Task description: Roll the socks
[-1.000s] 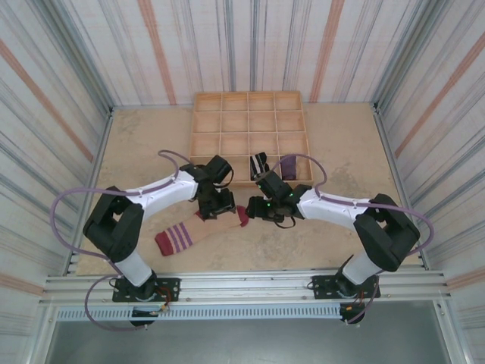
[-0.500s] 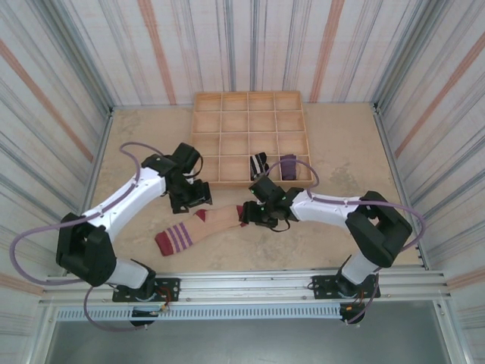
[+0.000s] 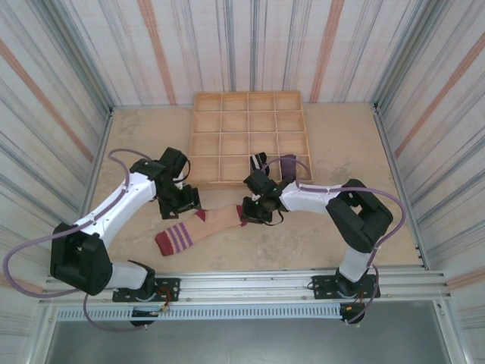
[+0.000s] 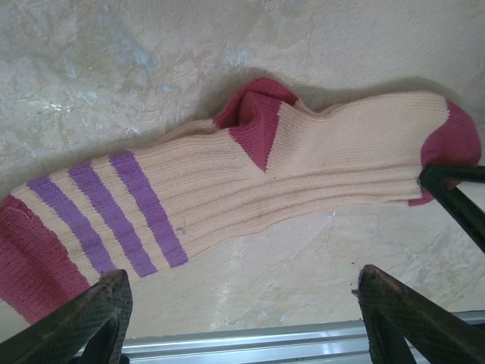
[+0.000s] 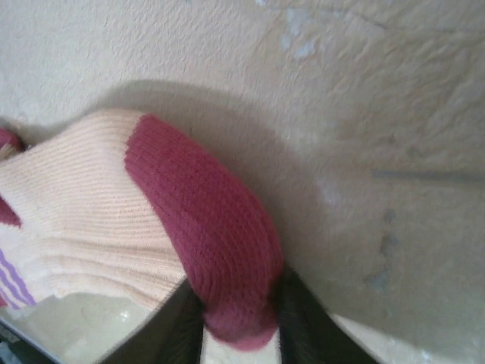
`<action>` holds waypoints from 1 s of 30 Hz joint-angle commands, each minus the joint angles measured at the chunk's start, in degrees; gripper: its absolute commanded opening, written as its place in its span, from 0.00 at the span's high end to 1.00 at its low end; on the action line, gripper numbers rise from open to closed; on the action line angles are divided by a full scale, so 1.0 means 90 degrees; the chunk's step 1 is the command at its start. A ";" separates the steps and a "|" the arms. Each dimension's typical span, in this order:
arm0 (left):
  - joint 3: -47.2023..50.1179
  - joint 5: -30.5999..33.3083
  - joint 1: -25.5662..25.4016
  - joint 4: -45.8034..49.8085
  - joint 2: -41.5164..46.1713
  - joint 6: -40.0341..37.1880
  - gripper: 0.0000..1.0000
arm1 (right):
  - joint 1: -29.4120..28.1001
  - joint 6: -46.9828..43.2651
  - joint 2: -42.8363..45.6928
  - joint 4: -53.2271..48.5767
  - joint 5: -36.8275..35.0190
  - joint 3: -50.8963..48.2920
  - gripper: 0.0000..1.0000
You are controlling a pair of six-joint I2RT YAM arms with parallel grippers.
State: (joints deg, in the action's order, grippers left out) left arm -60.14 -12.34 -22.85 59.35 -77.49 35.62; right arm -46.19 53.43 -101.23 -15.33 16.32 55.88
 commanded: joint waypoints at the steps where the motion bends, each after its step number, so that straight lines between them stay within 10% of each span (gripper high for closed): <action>1: 0.0144 -0.0112 0.0058 0.0046 0.0170 -0.0198 0.20 | 0.0183 -0.0092 -0.0124 -0.0403 -0.0146 -0.0018 0.87; 7: 0.0365 -0.0904 0.0098 -0.0366 0.0139 -0.0283 0.23 | 0.0771 -0.1089 0.0391 -0.1209 -0.0329 -0.0105 1.00; 22: 0.0697 -0.0941 0.0117 -0.0629 -0.0820 -0.0554 0.26 | 0.2214 -0.3088 0.0988 -0.2786 -0.0995 -0.0346 0.95; 30: 0.1028 -0.1213 0.0107 -0.1558 -0.1297 -0.0520 0.29 | 0.2306 -0.3040 0.1394 -0.2548 -0.0661 -0.0395 0.54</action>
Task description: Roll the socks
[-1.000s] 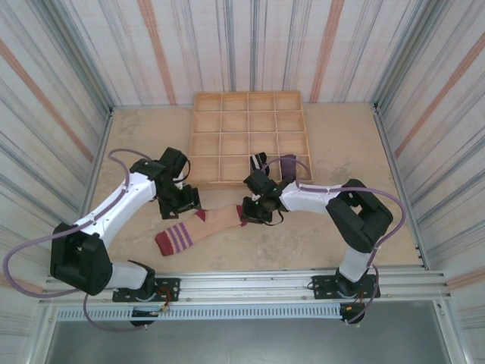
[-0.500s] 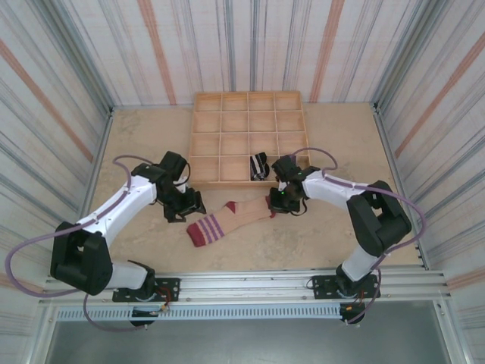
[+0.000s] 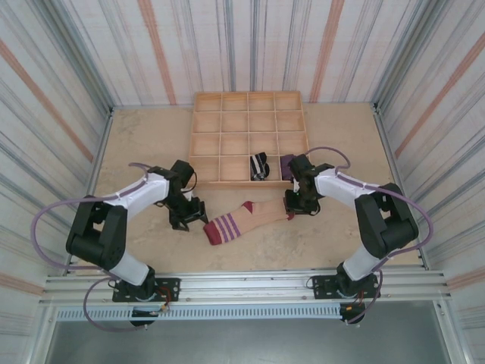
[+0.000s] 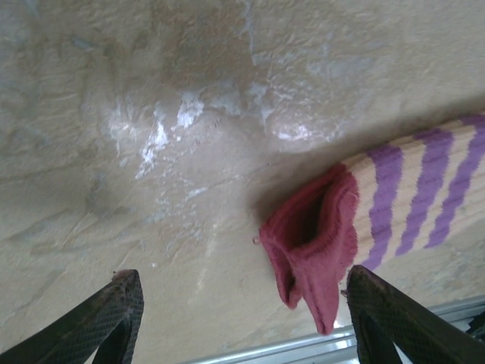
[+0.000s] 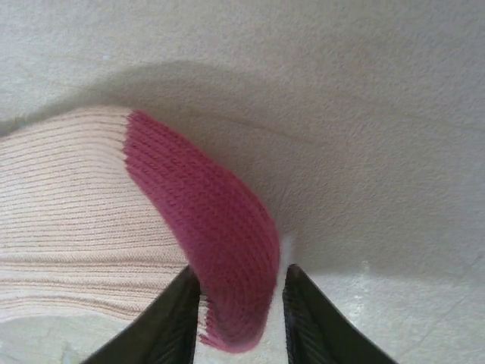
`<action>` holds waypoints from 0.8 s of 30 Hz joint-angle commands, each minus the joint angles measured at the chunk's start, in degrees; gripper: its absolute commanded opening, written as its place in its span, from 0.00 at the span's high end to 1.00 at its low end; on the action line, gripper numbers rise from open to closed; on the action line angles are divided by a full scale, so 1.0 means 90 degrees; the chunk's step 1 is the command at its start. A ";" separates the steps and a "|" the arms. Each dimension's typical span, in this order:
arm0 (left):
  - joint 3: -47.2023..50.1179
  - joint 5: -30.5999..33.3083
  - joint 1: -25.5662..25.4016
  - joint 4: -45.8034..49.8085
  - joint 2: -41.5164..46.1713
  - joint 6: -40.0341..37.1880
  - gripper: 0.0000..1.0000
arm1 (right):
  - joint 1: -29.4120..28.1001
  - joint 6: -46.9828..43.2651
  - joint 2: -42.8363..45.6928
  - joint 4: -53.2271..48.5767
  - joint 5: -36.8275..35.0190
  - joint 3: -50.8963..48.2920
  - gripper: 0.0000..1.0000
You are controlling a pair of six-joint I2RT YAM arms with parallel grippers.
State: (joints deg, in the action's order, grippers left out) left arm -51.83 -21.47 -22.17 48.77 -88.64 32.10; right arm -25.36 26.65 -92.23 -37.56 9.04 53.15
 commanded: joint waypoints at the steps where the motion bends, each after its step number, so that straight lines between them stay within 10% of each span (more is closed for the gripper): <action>1: 0.0175 -0.0282 0.0027 -0.0596 -0.0053 -0.0107 0.31 | -0.0026 -0.0038 0.0503 -0.0048 0.0192 -0.0125 0.48; 5: 0.0490 -0.0591 -0.0016 -0.1326 -0.0100 0.0121 0.35 | -0.0055 0.0105 0.0905 0.0027 0.0292 -0.0264 0.32; 18: 0.1043 -0.0584 -0.0537 -0.1889 0.0033 0.0812 0.61 | -0.0920 0.0698 0.2070 0.0509 -0.0237 -0.0955 0.29; 24: 0.1169 -0.0681 -0.0853 -0.1893 0.0218 0.1237 0.91 | -0.1856 0.0926 0.2953 0.0980 -0.0872 -0.1424 0.28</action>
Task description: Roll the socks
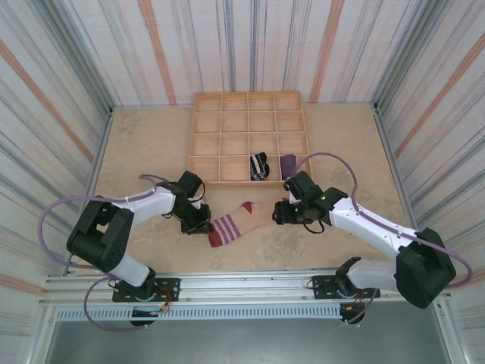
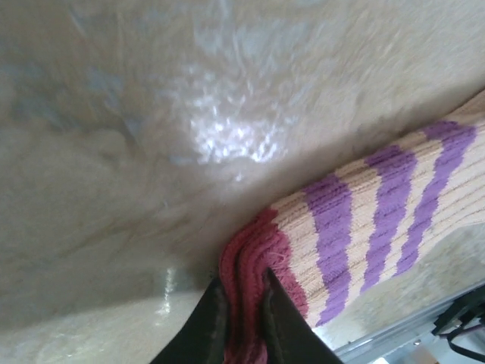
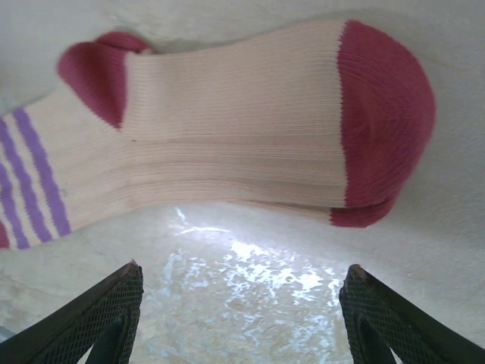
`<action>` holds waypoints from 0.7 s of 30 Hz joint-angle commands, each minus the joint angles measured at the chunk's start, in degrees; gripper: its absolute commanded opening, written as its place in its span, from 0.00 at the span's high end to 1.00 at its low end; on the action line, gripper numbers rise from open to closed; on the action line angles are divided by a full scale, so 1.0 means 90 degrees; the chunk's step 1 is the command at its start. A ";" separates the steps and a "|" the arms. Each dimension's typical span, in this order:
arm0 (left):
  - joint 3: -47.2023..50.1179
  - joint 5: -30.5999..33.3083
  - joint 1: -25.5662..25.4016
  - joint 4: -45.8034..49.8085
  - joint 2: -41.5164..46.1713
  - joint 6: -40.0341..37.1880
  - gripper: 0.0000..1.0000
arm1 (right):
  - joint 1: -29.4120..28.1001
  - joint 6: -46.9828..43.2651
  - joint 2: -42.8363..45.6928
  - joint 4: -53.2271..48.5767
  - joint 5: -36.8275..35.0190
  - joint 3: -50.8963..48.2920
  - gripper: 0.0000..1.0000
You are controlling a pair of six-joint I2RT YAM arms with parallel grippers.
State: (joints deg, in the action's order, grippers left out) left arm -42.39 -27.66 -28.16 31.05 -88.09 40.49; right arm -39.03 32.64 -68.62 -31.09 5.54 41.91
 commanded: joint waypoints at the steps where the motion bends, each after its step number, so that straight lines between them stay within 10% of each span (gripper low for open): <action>1: 0.0097 0.0008 -0.0298 0.0060 0.0178 0.0435 0.94 | -0.0590 0.0252 0.0458 0.0335 -0.0660 -0.0249 0.28; 11: 0.0029 -0.0122 -0.1382 -0.0204 0.0218 0.2300 1.00 | -0.3499 -0.0140 0.1197 0.1537 -0.3001 -0.1092 0.27; 21: -0.0134 -0.0400 -0.1621 -0.0850 -0.0156 0.2931 1.00 | -0.5549 -0.1005 -0.0678 0.2605 -0.4614 -0.0713 0.30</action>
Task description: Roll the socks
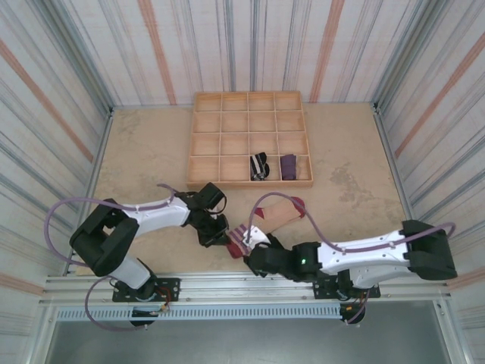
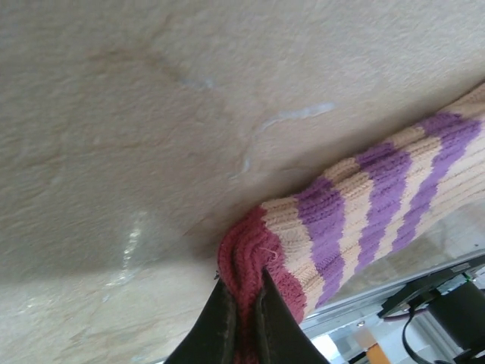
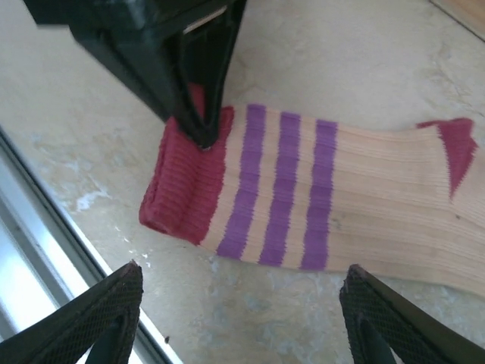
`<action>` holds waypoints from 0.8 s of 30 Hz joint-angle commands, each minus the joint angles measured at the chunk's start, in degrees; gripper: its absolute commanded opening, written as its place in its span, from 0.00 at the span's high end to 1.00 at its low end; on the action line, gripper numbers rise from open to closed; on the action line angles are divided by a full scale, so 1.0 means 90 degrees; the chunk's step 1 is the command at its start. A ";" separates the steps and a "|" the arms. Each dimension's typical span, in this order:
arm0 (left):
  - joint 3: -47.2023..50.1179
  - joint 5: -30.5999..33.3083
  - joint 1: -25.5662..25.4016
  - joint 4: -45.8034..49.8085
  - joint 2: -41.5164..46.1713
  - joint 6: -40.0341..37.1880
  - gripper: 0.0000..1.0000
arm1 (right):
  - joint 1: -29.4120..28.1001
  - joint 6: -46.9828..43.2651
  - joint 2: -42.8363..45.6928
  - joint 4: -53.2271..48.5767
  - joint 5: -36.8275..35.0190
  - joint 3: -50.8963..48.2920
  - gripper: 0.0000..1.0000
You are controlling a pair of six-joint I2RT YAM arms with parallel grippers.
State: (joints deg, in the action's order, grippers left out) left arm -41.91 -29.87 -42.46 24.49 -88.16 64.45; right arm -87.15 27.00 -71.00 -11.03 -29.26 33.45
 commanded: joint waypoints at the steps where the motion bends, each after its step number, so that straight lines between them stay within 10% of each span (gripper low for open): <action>1: -0.0228 -0.0172 -0.0043 -0.0160 -0.0211 0.0285 1.00 | -0.0254 -0.0446 -0.0636 0.0466 -0.0773 0.0289 0.31; 20: -0.0744 -0.0597 -0.0107 -0.0568 -0.0990 0.0391 1.00 | 0.0312 -0.0941 -0.2158 0.1297 -0.0725 0.0438 0.47; 24: -0.0715 -0.0629 -0.0107 -0.0597 -0.1007 0.0398 1.00 | 0.0422 -0.0908 -0.2372 0.1276 -0.0753 0.0527 0.65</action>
State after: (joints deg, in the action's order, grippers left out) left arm -47.57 -34.20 -42.89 19.11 -96.36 67.57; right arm -84.16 18.92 -91.09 0.23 -34.54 36.53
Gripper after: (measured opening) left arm 0.083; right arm 0.384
